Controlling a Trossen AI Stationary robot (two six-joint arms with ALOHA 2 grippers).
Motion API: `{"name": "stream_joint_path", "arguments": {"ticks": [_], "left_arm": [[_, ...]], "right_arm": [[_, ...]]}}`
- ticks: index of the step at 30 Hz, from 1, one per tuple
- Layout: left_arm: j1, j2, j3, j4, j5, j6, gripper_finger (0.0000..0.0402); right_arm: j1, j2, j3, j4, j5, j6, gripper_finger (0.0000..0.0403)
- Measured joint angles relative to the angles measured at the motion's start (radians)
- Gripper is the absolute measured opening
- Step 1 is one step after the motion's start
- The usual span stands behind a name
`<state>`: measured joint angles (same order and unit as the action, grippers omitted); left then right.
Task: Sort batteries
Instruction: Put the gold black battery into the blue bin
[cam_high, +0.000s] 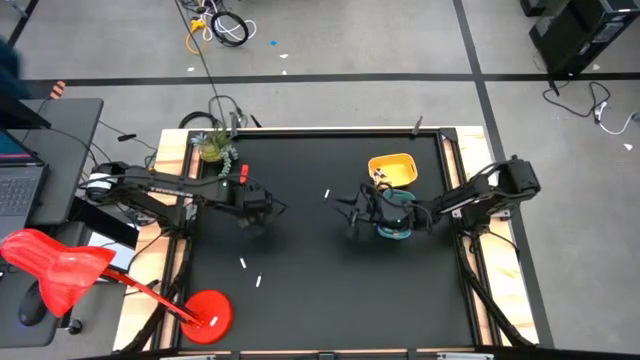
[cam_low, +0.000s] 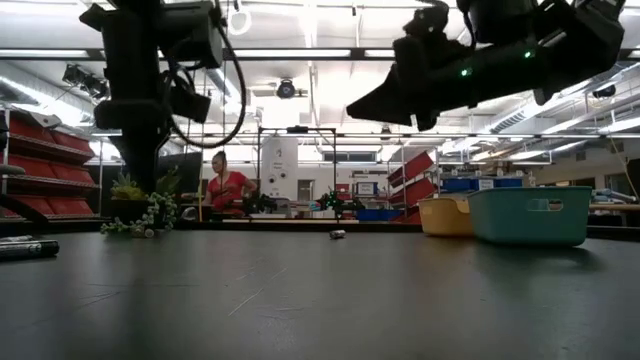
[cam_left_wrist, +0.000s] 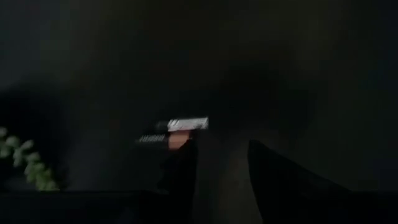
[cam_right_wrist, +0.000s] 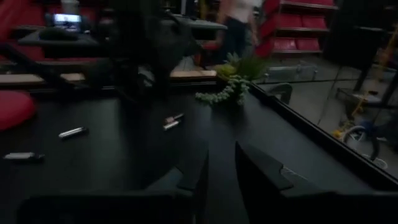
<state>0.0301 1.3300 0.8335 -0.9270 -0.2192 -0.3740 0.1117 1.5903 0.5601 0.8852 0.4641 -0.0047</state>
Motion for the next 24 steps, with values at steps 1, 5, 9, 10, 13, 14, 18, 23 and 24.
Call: {"name": "stream_joint_path", "arguments": {"ticks": [1,5,9,10,13,14,18,23,24], "left_arm": [[0.007,0.0,-0.001,-0.013,0.0,0.0,0.0147],[0.047,0.0,-0.001,-0.021,0.036,0.017,0.0147],[0.097,0.031,0.018,-0.074,0.084,0.057,0.0147],[0.107,0.05,0.03,-0.105,0.084,0.074,0.0147],[0.131,0.117,0.066,-0.147,0.082,0.135,0.0147],[0.135,0.141,0.075,-0.146,0.081,0.165,0.0147],[0.14,0.237,0.096,-0.17,0.068,0.318,0.0147],[0.139,0.315,0.099,-0.213,0.005,0.484,0.0147],[0.139,0.323,0.099,-0.216,-0.005,0.513,0.0147]], "right_arm": [[0.008,-0.009,0.0,-0.004,-0.007,-0.007,0.0089],[0.029,-0.037,0.0,0.003,-0.015,-0.039,0.0089],[0.033,-0.04,0.0,0.006,-0.015,-0.052,0.0088],[0.033,-0.04,0.0,0.007,-0.015,-0.052,0.0088],[0.03,-0.04,0.0,0.004,-0.015,-0.057,0.0088],[0.03,-0.04,0.0,0.004,-0.014,-0.061,0.0088],[0.03,-0.04,0.0,-0.005,-0.014,-0.07,0.0088],[0.03,-0.04,0.0,-0.017,-0.014,-0.077,0.0088],[0.03,-0.04,0.0,-0.018,-0.014,-0.077,0.0088]]}}
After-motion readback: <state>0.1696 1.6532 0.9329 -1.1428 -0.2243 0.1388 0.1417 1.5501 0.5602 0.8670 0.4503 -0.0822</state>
